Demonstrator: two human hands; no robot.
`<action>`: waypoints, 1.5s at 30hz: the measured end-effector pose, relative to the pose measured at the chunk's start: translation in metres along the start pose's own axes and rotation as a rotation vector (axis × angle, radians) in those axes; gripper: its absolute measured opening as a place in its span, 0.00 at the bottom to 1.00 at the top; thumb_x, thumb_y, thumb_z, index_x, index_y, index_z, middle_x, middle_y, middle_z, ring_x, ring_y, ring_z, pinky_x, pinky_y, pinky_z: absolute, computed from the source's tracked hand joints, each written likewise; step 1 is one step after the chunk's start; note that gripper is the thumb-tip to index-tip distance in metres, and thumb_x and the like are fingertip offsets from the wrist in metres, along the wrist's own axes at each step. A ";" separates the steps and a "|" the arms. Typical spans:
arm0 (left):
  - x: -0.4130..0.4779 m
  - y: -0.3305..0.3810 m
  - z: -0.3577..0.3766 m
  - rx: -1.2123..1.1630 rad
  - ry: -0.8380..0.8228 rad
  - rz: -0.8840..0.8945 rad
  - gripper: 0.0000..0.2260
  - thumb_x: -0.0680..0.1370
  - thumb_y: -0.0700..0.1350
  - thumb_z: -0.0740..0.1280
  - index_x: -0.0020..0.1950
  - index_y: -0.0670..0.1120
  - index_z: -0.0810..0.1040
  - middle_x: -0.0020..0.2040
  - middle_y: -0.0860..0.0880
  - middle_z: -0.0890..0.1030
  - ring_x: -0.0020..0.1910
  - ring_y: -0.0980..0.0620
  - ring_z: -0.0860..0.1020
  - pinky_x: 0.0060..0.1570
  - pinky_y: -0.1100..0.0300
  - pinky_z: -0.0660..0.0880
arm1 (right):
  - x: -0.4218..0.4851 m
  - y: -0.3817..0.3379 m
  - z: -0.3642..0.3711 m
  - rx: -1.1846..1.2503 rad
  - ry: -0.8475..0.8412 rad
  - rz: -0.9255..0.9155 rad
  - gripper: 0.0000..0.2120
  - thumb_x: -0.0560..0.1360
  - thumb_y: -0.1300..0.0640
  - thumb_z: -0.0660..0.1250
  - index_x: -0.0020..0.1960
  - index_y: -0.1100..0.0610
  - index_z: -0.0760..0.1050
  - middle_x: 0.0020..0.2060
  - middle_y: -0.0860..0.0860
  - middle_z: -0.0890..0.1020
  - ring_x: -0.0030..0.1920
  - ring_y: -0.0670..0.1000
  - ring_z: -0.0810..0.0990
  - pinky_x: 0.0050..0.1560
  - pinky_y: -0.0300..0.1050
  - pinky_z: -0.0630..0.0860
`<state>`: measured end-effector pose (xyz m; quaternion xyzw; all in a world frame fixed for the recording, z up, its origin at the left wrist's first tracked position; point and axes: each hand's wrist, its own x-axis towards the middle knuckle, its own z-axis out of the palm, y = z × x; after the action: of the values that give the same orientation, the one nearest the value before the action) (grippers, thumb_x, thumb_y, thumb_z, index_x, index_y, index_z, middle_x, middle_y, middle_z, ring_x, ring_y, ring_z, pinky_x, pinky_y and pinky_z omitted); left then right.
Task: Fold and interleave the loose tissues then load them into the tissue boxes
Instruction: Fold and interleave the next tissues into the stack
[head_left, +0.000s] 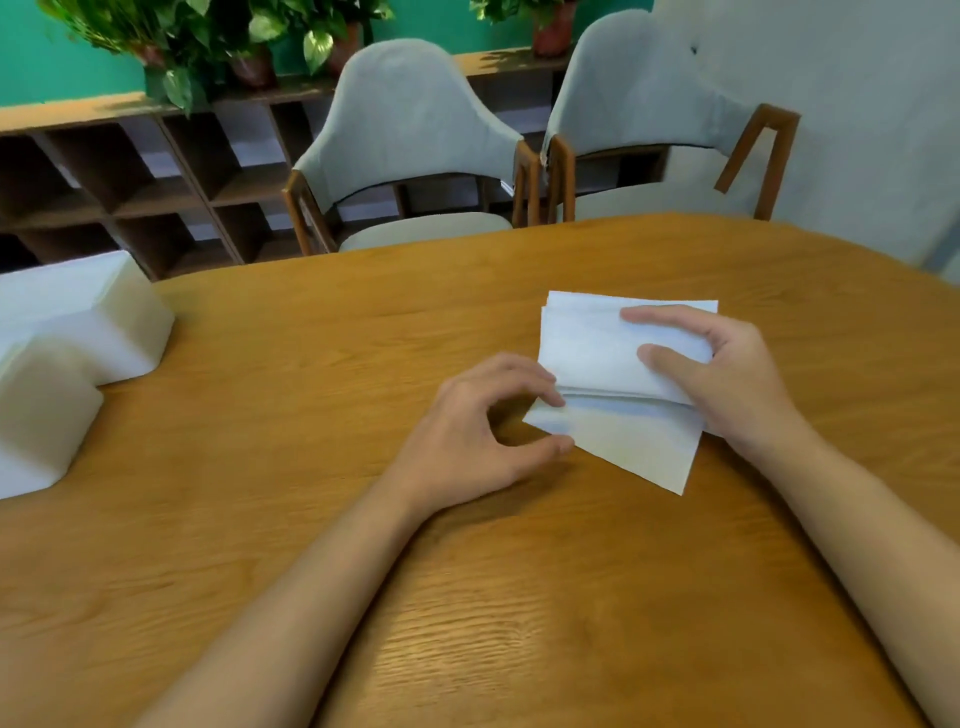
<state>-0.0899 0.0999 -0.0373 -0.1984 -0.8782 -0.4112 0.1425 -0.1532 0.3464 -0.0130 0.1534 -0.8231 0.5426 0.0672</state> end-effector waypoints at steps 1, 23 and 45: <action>0.002 0.000 0.003 0.011 -0.074 -0.006 0.14 0.71 0.50 0.82 0.55 0.53 0.85 0.65 0.58 0.80 0.68 0.55 0.77 0.64 0.49 0.75 | 0.001 0.002 0.000 0.008 0.016 -0.009 0.15 0.78 0.64 0.69 0.59 0.48 0.83 0.50 0.25 0.79 0.53 0.27 0.74 0.51 0.23 0.69; -0.001 -0.008 0.010 0.182 -0.075 0.172 0.04 0.84 0.45 0.69 0.55 0.47 0.82 0.49 0.55 0.82 0.48 0.57 0.79 0.50 0.56 0.75 | 0.011 0.009 0.001 -0.025 -0.060 -0.054 0.11 0.81 0.58 0.67 0.61 0.49 0.82 0.57 0.34 0.81 0.61 0.31 0.75 0.59 0.22 0.65; 0.005 -0.006 0.002 -0.334 0.279 -0.196 0.12 0.78 0.41 0.76 0.60 0.53 0.82 0.36 0.46 0.78 0.34 0.56 0.73 0.35 0.65 0.69 | -0.005 -0.006 0.018 0.198 -0.274 -0.016 0.19 0.73 0.55 0.74 0.64 0.50 0.78 0.52 0.45 0.83 0.50 0.42 0.81 0.48 0.34 0.77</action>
<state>-0.0973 0.0992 -0.0406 -0.0740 -0.7849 -0.5861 0.1872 -0.1460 0.3285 -0.0166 0.2382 -0.7657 0.5947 -0.0570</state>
